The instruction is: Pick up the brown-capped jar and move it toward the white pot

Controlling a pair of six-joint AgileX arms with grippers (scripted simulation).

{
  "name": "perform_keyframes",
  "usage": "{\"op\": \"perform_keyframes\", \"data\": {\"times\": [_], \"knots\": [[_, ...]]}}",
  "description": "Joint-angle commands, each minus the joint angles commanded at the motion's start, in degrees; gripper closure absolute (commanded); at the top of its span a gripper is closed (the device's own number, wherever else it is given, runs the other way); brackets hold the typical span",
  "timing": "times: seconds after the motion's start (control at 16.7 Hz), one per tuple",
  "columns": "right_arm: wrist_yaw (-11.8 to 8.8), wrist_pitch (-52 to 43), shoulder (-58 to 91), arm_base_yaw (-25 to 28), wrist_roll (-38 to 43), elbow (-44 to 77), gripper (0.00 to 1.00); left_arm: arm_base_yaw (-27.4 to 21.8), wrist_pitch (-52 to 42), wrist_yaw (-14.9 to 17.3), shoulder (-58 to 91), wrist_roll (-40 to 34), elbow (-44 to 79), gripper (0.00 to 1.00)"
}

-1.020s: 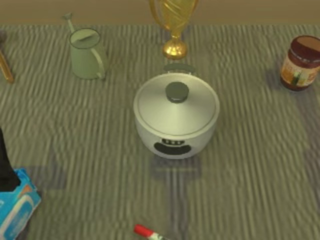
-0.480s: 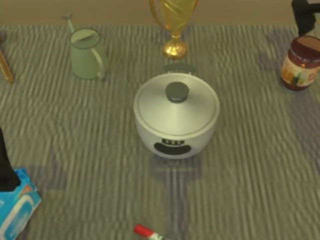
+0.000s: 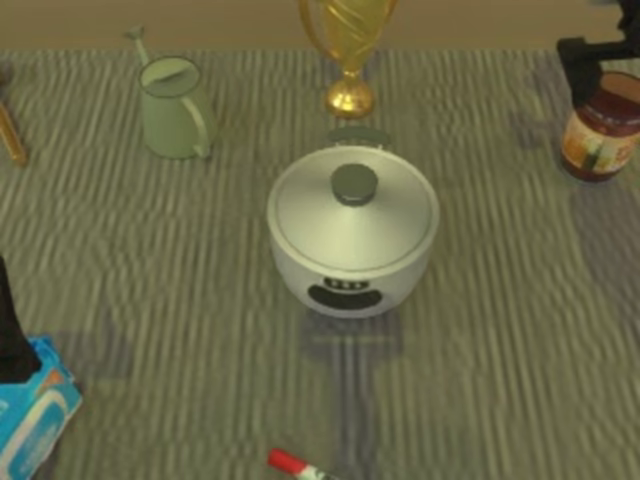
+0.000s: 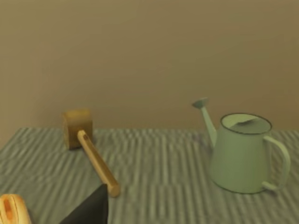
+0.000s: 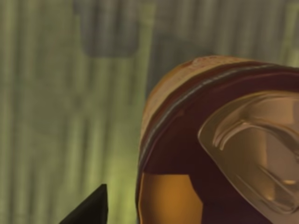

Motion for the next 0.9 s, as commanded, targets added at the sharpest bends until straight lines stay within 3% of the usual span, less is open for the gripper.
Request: {"op": "perform_keyframes", "data": {"times": [0.3, 0.9], "knots": [[0.0, 0.3, 0.1, -0.3, 0.0, -0.3, 0.00, 0.0, 0.0, 0.0, 0.0, 0.0, 0.0, 0.00], [0.1, 9.6, 1.7, 0.1, 0.1, -7.9, 0.00, 0.0, 0.0, 0.0, 0.0, 0.0, 0.0, 0.00]]}}
